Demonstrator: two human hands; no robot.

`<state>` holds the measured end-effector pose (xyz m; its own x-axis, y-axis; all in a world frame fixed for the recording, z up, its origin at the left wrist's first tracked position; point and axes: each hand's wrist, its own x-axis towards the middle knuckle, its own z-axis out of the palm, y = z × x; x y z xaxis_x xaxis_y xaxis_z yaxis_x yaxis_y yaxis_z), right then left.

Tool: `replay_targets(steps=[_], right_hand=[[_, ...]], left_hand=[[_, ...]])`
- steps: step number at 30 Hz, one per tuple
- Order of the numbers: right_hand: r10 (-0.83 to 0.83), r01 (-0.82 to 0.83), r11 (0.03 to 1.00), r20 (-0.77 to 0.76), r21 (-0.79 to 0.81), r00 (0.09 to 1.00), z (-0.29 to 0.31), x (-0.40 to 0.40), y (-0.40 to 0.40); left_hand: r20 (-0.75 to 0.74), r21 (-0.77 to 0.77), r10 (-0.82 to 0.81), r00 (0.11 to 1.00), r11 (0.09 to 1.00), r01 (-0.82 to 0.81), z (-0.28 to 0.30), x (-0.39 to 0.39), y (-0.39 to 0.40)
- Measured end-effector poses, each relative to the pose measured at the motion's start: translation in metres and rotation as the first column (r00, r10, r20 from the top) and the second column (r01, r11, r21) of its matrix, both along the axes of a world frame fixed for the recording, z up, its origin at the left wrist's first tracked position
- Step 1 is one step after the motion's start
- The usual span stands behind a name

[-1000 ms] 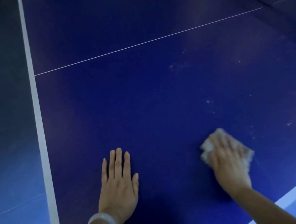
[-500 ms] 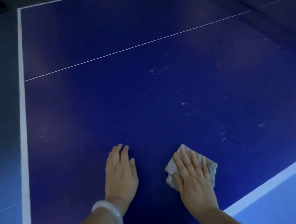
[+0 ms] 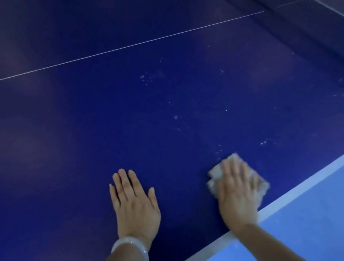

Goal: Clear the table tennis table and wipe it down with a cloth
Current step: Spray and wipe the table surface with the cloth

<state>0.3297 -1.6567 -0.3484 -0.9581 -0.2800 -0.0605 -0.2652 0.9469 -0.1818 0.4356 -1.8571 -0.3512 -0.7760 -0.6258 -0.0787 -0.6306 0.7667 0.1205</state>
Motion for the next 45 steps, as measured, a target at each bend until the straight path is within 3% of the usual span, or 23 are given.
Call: replay_targets(steps=[2,4,6,8,9,11,13,15,18,21,23,25,27,28,29,31,33,35,38,41,42,43,45], right_hand=[[0.31,-0.31,0.95,-0.024,-0.018,0.95,-0.002,0.03,-0.018],[0.652,-0.652,0.758,-0.023,0.0,0.758,-0.007,0.052,-0.011],[0.776,-0.774,0.63,-0.033,0.063,0.63,-0.007,0.036,0.015],[0.725,-0.707,0.682,-0.042,0.184,0.688,-0.007,0.0,0.042],[0.629,-0.603,0.765,-0.066,0.224,0.774,-0.006,-0.021,0.055],[0.243,-0.226,0.957,-0.078,0.181,0.967,-0.001,-0.053,0.079],[-0.119,0.121,0.991,-0.025,0.062,0.993,0.0,-0.062,0.082],[-0.237,0.237,0.971,-0.009,0.022,0.971,0.0,-0.047,0.058],[0.154,-0.15,0.987,-0.091,0.054,0.984,-0.004,-0.004,0.007],[0.658,-0.655,0.753,-0.06,0.056,0.751,-0.014,0.026,-0.002],[0.778,-0.766,0.628,-0.068,0.138,0.625,-0.016,0.006,0.019],[0.693,-0.66,0.714,-0.101,0.235,0.714,-0.018,-0.031,0.043],[0.326,-0.307,0.938,-0.101,0.163,0.94,-0.013,-0.065,0.07],[0.102,-0.094,0.99,-0.079,0.101,0.992,-0.01,-0.075,0.082],[-0.088,0.09,0.995,-0.043,0.047,0.995,-0.008,-0.078,0.086],[-0.266,0.266,0.964,-0.014,0.001,0.964,-0.005,-0.066,0.071],[-0.173,0.174,0.985,-0.068,0.017,0.983,-0.002,-0.041,0.039],[0.142,-0.139,0.99,-0.069,0.035,0.988,-0.003,-0.011,0.006],[0.658,-0.657,0.753,-0.044,0.045,0.751,-0.01,0.014,-0.019],[0.862,-0.836,0.5,-0.036,0.227,0.506,-0.01,-0.022,-0.013],[0.859,-0.812,0.493,-0.025,0.312,0.512,-0.008,-0.043,-0.008],[0.794,-0.744,0.58,-0.026,0.332,0.607,-0.006,-0.064,-0.001],[0.487,-0.467,0.869,-0.111,0.163,0.867,-0.003,-0.1,0.027]], left_hand=[[-0.006,-0.002,0.005,1.0,1.0,-0.005,-0.001,0.001,0.001],[-0.007,-0.016,0.002,1.0,1.0,-0.002,-0.001,0.001,0.001],[-0.008,-0.027,0.002,1.0,1.0,-0.002,-0.002,0.001,0.001],[-0.006,-0.029,0.005,1.0,1.0,-0.005,-0.003,0.0,0.0],[-0.002,-0.031,0.003,1.0,1.0,-0.003,-0.003,0.0,0.0],[-0.002,-0.033,0.0,1.0,0.999,0.0,-0.004,0.0,0.0],[-0.007,-0.025,0.007,1.0,1.0,-0.007,-0.004,-0.001,0.0],[-0.012,-0.02,0.017,1.0,1.0,-0.017,-0.004,-0.001,0.0],[-0.031,-0.014,0.018,0.999,1.0,-0.018,-0.003,-0.002,0.001],[-0.027,-0.023,0.008,1.0,1.0,-0.008,-0.002,-0.001,0.001],[-0.025,-0.021,0.014,1.0,1.0,-0.014,-0.003,-0.001,0.001],[-0.015,-0.021,0.019,1.0,1.0,-0.019,-0.004,-0.001,0.0],[-0.011,-0.025,0.019,1.0,1.0,-0.019,-0.004,-0.001,0.0],[-0.01,-0.024,0.016,1.0,1.0,-0.016,-0.004,-0.001,0.0],[-0.012,-0.023,0.014,1.0,1.0,-0.014,-0.003,-0.001,0.0],[-0.013,-0.02,0.016,1.0,1.0,-0.016,-0.002,0.0,0.0],[-0.017,-0.015,0.019,1.0,1.0,-0.019,-0.002,0.0,0.0],[-0.025,-0.017,0.018,1.0,1.0,-0.019,-0.003,0.0,-0.001],[-0.038,-0.011,0.014,0.999,1.0,-0.015,-0.004,0.001,-0.001],[-0.05,-0.004,0.018,0.999,1.0,-0.018,-0.005,0.0,-0.001],[-0.05,-0.006,0.021,0.999,1.0,-0.021,-0.006,0.0,-0.001],[-0.046,-0.009,0.023,0.999,1.0,-0.023,-0.006,0.0,-0.001],[-0.032,-0.015,0.025,0.999,1.0,-0.025,-0.007,0.0,-0.001]])
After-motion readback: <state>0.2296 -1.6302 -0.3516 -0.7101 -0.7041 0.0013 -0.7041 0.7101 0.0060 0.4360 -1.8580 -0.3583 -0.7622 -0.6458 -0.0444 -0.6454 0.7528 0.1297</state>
